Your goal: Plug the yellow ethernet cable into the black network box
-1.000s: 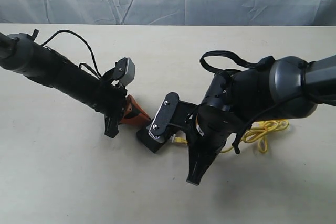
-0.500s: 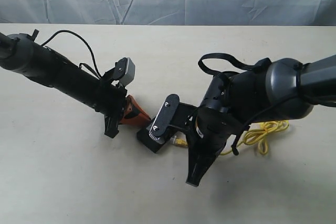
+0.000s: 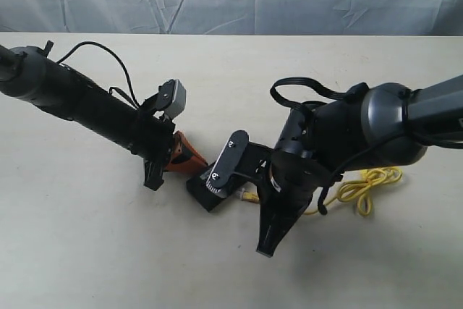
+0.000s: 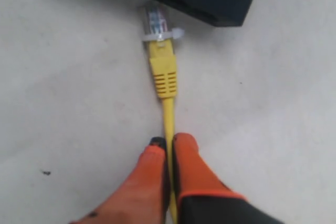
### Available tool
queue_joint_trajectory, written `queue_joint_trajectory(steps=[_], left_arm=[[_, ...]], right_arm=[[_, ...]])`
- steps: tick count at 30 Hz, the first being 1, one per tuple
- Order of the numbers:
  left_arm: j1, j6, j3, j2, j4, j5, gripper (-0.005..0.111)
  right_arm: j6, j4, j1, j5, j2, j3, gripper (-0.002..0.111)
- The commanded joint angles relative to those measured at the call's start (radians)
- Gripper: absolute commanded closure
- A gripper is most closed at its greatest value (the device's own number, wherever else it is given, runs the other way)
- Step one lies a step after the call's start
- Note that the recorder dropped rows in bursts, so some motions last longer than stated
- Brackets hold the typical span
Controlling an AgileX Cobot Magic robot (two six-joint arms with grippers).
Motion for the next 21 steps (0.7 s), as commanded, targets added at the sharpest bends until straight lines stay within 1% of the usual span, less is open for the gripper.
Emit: queue_joint_trajectory(steps=[1, 3, 4, 7, 9, 10, 12, 13, 14, 16, 17, 18, 19, 20, 21], left_arm=[[-0.004, 0.025, 0.004, 0.016, 0.041, -0.034, 0.107], [-0.004, 0.025, 0.004, 0.016, 0.041, -0.034, 0.107], [-0.004, 0.025, 0.004, 0.016, 0.041, -0.034, 0.107], [-0.004, 0.025, 0.004, 0.016, 0.041, -0.034, 0.107], [-0.004, 0.025, 0.004, 0.016, 0.041, -0.034, 0.107], [-0.004, 0.025, 0.004, 0.016, 0.041, -0.034, 0.107], [-0.004, 0.025, 0.004, 0.016, 0.041, -0.034, 0.107], [-0.004, 0.025, 0.004, 0.016, 0.041, -0.034, 0.107], [-0.004, 0.025, 0.004, 0.016, 0.041, -0.034, 0.107], [-0.004, 0.025, 0.004, 0.016, 0.041, -0.034, 0.107], [-0.004, 0.025, 0.004, 0.016, 0.041, -0.034, 0.107], [-0.004, 0.025, 0.004, 0.016, 0.041, -0.034, 0.107], [-0.004, 0.025, 0.004, 0.016, 0.041, -0.034, 0.107], [-0.004, 0.025, 0.004, 0.016, 0.041, -0.034, 0.107], [-0.004, 0.025, 0.004, 0.016, 0.041, -0.034, 0.107]], right_arm=[[0.002, -0.003, -0.001, 0.03, -0.002, 0.002, 0.109], [0.002, 0.016, -0.001, 0.029, -0.002, 0.002, 0.108], [0.002, 0.031, -0.001, 0.029, -0.004, 0.002, 0.104], [0.0, 0.067, -0.001, 0.047, -0.022, 0.002, 0.084], [0.0, 0.067, -0.001, 0.051, -0.037, 0.002, 0.075], [0.0, 0.069, -0.001, 0.051, -0.043, 0.002, 0.074], [0.0, 0.082, -0.004, 0.046, -0.061, 0.002, 0.077], [0.0, 0.086, -0.004, 0.044, -0.069, 0.002, 0.08], [-0.004, 0.119, -0.024, 0.029, -0.076, 0.002, 0.088], [-0.07, 0.198, -0.062, 0.028, -0.078, -0.008, 0.089], [-0.126, 0.252, -0.085, 0.032, -0.078, -0.014, 0.089], [-0.3, 0.424, -0.129, 0.05, -0.078, -0.029, 0.089], [-0.365, 0.506, -0.145, 0.057, -0.078, -0.035, 0.089], [-0.51, 0.658, -0.172, 0.069, -0.076, -0.044, 0.089], [-0.557, 0.696, -0.18, 0.069, -0.074, -0.047, 0.089]])
